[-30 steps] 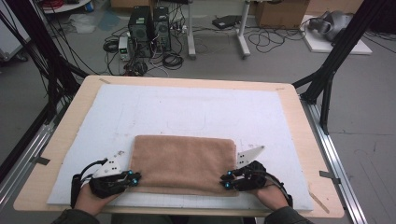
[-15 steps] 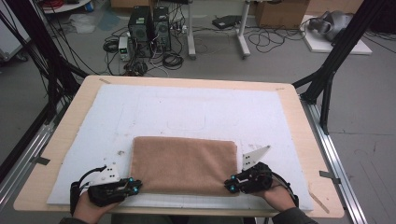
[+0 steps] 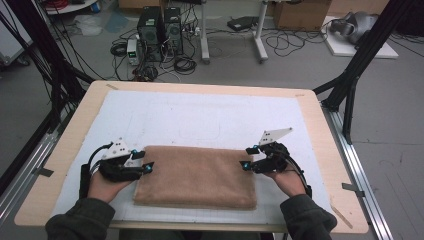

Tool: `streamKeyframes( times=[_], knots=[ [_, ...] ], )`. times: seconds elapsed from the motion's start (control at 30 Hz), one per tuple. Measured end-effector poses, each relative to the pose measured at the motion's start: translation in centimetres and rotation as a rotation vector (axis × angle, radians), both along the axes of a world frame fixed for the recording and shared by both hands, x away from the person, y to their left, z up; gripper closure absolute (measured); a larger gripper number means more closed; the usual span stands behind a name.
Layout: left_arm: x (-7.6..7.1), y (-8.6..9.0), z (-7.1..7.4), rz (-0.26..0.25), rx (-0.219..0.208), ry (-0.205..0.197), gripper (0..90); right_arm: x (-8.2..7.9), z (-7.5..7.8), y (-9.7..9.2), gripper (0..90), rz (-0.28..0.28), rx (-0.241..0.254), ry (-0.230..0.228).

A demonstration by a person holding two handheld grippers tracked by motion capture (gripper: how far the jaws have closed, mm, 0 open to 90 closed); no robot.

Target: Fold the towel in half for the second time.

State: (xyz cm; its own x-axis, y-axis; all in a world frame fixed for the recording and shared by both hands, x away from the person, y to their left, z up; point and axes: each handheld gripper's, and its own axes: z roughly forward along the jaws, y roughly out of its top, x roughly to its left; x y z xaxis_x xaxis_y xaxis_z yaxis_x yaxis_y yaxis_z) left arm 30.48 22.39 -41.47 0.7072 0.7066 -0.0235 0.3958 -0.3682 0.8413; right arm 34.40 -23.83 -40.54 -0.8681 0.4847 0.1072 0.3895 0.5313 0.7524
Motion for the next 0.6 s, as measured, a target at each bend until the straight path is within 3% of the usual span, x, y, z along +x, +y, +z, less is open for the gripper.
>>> streamKeyframes(
  times=[0.1, 0.17, 0.2, 0.3, 0.37, 0.4, 0.5, 0.6],
  knots=[
    [1.5, -0.5, -0.3, 0.043, 0.032, -0.008, 45.2, 1.5, -0.7, 0.0, 34.9, -0.039, -0.026, -0.028],
    [2.5, -0.7, -0.7, 0.063, 0.011, 0.006, 42.9, 2.0, -1.2, 0.0, 32.9, -0.052, -0.022, -0.023],
    [3.0, -0.7, -1.1, 0.084, 0.024, 0.014, 41.8, 2.3, -1.5, 0.0, 32.9, -0.05, -0.024, -0.013],
    [4.0, -0.6, -2.3, 0.106, 0.016, 0.1, 32.3, 2.9, -2.4, -0.1, 33.3, -0.063, -0.021, 0.013],
    [4.2, -0.6, -2.8, 0.1, 0.017, 0.126, 32.9, 3.0, -3.1, 0.0, 36.2, -0.054, -0.026, 0.037],
    [4.2, -0.5, -3.0, 0.087, 0.005, 0.141, 34.5, 3.0, -3.4, 0.0, 37.2, -0.056, -0.03, 0.055],
    [4.3, -0.4, -3.2, 0.075, -0.028, 0.162, 44.2, 3.1, -4.0, -0.2, 51.9, -0.037, 0.019, 0.1],
    [4.0, -0.5, -3.0, 0.057, -0.046, 0.169, 66.4, 2.9, -3.9, -0.3, 72.2, 0.0, 0.049, 0.118]
  ],
)
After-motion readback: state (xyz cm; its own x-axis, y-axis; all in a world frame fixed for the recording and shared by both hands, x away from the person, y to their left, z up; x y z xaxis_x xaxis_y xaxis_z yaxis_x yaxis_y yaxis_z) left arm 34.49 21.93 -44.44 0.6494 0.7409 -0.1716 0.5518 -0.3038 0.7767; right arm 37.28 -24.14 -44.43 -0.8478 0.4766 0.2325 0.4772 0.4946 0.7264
